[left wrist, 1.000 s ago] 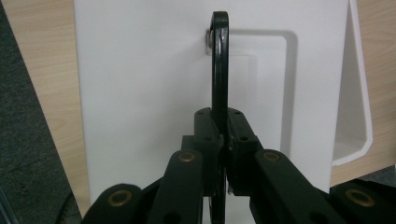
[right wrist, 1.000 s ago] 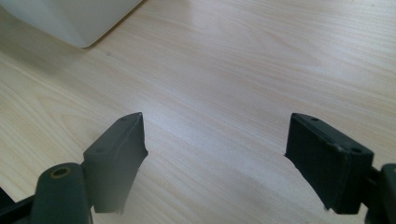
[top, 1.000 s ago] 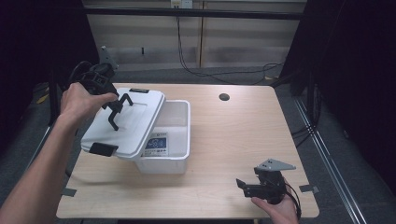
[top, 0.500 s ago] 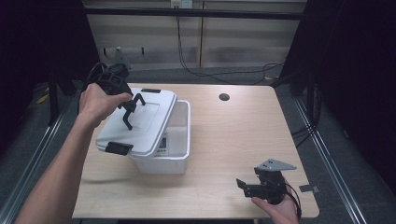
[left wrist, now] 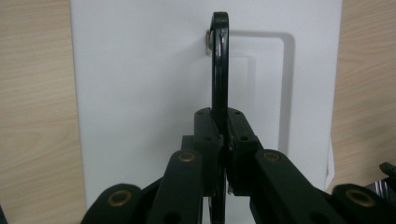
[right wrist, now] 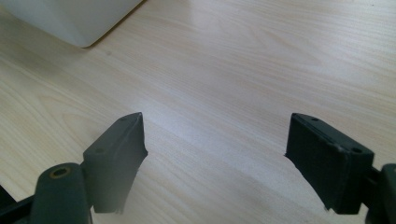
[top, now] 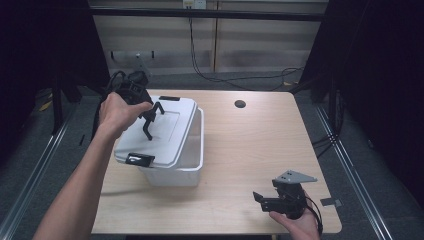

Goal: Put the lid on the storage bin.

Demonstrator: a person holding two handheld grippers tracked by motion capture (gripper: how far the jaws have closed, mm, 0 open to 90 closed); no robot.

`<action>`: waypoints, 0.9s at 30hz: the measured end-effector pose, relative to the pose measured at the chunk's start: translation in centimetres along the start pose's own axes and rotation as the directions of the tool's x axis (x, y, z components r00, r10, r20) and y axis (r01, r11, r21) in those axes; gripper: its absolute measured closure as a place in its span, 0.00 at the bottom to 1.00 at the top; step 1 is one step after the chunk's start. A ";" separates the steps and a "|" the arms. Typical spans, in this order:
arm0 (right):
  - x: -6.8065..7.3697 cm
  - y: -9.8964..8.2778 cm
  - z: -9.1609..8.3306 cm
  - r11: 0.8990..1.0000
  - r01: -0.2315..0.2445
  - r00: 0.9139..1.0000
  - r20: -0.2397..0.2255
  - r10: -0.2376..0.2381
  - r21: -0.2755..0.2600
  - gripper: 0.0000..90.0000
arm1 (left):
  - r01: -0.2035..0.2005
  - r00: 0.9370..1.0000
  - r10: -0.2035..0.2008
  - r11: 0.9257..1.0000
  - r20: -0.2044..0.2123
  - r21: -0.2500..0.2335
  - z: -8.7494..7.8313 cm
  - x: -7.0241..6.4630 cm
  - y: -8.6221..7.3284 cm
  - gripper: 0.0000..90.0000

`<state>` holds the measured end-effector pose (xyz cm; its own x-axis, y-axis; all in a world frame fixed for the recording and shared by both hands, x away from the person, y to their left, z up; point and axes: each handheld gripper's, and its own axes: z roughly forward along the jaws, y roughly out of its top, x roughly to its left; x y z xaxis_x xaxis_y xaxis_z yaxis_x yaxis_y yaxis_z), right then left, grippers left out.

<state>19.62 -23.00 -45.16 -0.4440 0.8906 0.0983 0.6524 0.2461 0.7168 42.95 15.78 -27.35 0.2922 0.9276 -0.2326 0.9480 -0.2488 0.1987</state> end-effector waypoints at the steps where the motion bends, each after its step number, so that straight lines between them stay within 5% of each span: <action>1: 0.0 0.0 0.0 1.000 0.000 1.000 -0.001 0.000 0.001 0.21 | 0.003 1.000 -0.003 1.000 0.002 0.000 0.1 -0.1 0.0 0.95; 14: 0.0 0.0 0.1 1.000 0.003 1.000 0.000 -0.003 0.000 0.21 | 0.075 0.995 -0.075 0.997 -0.063 0.001 0.4 -2.7 0.5 0.94; 19: 0.0 0.0 0.0 1.000 0.005 1.000 -0.004 -0.005 -0.003 0.21 | 0.136 0.988 -0.136 0.991 -0.074 -0.007 1.0 -3.0 0.6 0.95; 27: 0.1 0.0 0.0 1.000 0.003 1.000 -0.006 -0.003 0.002 0.21 | 0.177 0.981 -0.176 0.984 -0.086 -0.003 1.3 -3.7 0.6 0.94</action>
<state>19.55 -22.93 -45.16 -0.4494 0.8877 0.1003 0.6523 0.2494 0.7157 42.61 11.88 -27.59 0.1084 0.9775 -0.1809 0.9843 -0.0801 0.1572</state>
